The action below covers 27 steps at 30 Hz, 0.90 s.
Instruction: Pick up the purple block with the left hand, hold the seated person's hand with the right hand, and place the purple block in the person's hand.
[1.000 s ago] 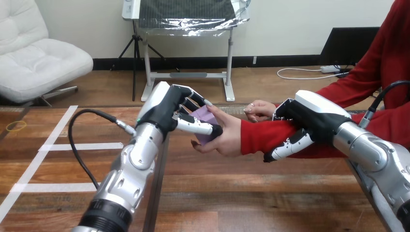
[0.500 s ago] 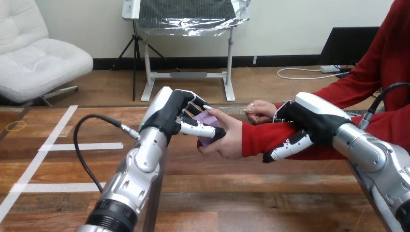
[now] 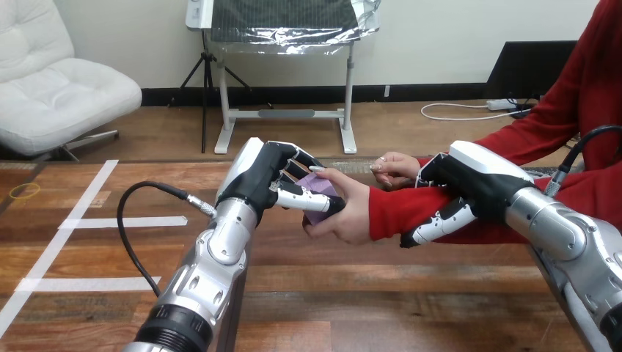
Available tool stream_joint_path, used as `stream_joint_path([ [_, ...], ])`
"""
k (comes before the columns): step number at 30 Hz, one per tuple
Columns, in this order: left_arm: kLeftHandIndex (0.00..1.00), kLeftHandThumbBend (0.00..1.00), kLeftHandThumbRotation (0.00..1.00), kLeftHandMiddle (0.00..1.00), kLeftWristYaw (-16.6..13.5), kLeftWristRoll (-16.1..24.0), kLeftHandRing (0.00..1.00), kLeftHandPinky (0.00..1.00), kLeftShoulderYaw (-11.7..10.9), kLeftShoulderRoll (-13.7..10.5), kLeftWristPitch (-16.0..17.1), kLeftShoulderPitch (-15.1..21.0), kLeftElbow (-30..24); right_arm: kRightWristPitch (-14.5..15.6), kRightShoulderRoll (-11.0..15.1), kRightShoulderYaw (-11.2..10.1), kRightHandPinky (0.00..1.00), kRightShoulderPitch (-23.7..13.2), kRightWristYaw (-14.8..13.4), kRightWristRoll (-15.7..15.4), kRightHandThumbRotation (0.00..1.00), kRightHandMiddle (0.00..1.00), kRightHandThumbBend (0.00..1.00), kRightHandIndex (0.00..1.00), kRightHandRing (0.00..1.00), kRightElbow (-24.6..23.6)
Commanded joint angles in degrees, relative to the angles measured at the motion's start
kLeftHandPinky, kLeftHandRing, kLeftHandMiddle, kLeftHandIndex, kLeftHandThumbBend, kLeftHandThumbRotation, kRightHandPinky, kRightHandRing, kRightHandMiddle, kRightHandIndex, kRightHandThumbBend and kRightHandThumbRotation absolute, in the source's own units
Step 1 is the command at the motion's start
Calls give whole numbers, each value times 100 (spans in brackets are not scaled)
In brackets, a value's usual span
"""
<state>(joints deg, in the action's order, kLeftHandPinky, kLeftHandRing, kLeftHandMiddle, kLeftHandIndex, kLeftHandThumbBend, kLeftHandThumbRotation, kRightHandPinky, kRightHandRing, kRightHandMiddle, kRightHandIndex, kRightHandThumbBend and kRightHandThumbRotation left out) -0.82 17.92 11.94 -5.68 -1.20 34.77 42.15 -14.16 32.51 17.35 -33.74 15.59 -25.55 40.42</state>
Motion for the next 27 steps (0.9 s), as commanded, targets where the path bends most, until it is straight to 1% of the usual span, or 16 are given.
stream_joint_path([
  [1, 46, 71, 0, 50, 165, -77, 46, 38, 124, 326, 185, 360, -57, -220, -319, -60, 30, -222, 37, 179, 26, 35, 94, 36, 31, -634],
  [4, 47, 71, 0, 51, 254, -111, 47, 39, 118, 300, 132, 338, -101, -209, -308, -72, 30, -197, 52, 194, 25, 35, 94, 36, 31, -657],
  [10, 55, 74, 2, 58, 413, -156, 53, 44, 104, 229, 66, 254, -276, -263, -272, -94, 29, -148, 49, 221, 25, 36, 94, 36, 31, -667],
  [14, 61, 75, 12, 63, 456, -260, 58, 47, 26, 212, 66, 167, -417, -253, -249, -106, 29, -116, 58, 229, 25, 36, 94, 36, 32, -691],
  [15, 64, 75, 16, 64, 461, -280, 60, 48, 14, 210, 68, 153, -439, -248, -245, -108, 30, -110, 60, 229, 26, 36, 95, 37, 32, -699],
  [17, 65, 75, 19, 65, 456, -318, 61, 49, -25, 192, 101, 102, -508, -251, -230, -115, 30, -91, 68, 237, 26, 36, 95, 37, 32, -708],
  [22, 68, 74, 26, 66, 434, -318, 62, 48, -76, 172, 79, 15, -668, -286, -207, -138, 30, -54, 80, 265, 25, 37, 95, 37, 33, -719],
  [24, 69, 74, 28, 66, 387, -315, 61, 48, -110, 148, 114, -58, -790, -324, -198, -162, 30, -26, 89, 305, 25, 37, 95, 37, 33, -712],
  [27, 70, 73, 29, 65, 353, -309, 61, 47, -141, 116, 179, -142, -919, -329, -181, -177, 31, 2, 105, 330, 25, 37, 96, 38, 33, -721],
])
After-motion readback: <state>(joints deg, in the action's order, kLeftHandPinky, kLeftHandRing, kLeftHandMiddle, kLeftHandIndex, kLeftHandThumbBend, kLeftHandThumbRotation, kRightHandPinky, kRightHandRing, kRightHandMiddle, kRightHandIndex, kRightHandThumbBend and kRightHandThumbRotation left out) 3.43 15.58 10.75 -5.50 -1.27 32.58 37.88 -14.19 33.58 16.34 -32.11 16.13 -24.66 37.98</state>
